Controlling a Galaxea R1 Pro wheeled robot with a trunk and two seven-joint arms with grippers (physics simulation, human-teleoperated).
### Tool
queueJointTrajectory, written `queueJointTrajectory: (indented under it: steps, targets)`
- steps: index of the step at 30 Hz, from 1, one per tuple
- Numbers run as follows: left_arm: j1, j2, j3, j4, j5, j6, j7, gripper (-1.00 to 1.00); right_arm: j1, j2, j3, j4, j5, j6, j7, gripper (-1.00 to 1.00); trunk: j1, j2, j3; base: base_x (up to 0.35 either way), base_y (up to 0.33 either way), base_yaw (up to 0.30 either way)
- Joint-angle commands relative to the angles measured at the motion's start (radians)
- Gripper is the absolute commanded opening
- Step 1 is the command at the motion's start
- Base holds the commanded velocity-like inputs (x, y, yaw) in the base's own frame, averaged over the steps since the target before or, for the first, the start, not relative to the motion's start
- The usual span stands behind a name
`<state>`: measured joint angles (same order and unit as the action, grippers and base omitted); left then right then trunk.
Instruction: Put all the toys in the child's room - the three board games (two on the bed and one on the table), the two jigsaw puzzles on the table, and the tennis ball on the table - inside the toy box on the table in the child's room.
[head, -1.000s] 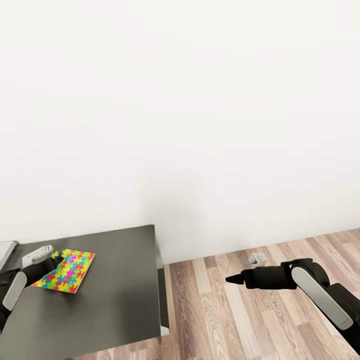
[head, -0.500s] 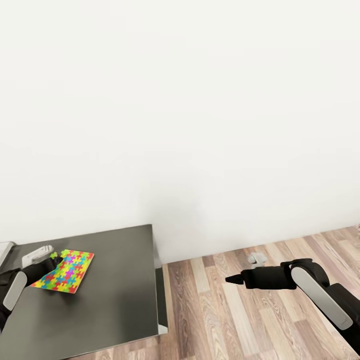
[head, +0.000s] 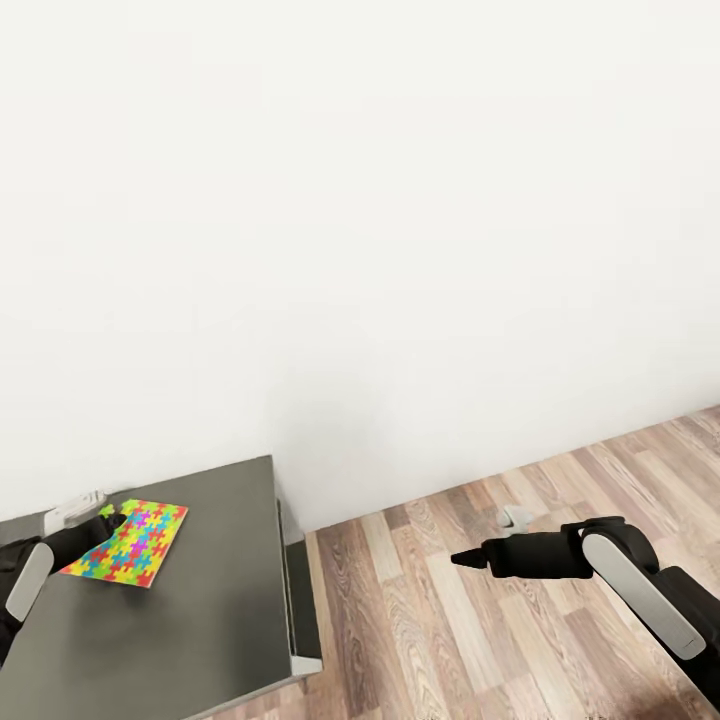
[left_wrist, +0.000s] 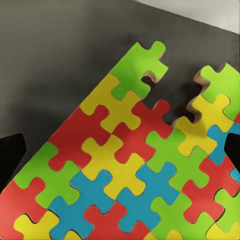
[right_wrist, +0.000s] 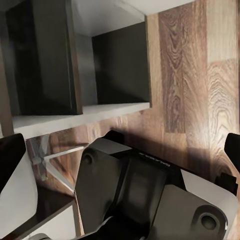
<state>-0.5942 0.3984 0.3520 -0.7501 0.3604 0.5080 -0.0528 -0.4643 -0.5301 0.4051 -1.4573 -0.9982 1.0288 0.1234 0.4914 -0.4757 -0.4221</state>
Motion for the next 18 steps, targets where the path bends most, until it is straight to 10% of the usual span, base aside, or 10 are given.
queueJointTrajectory:
  steps: [1,18]
  targets:
    - [0.001,-0.007,0.002,0.072,0.014,0.007,-0.007,1.00,-0.001,-0.001,0.001,0.000,0.011,0.002,0.010,1.00,0.001,-0.001,-0.002,0.000,0.000,-0.259]
    - [0.001,-0.010,0.002,0.063,0.014,0.007,-0.007,1.00,-0.002,-0.001,0.001,0.000,0.010,0.001,0.010,1.00,0.001,-0.001,-0.002,0.000,0.000,-0.193]
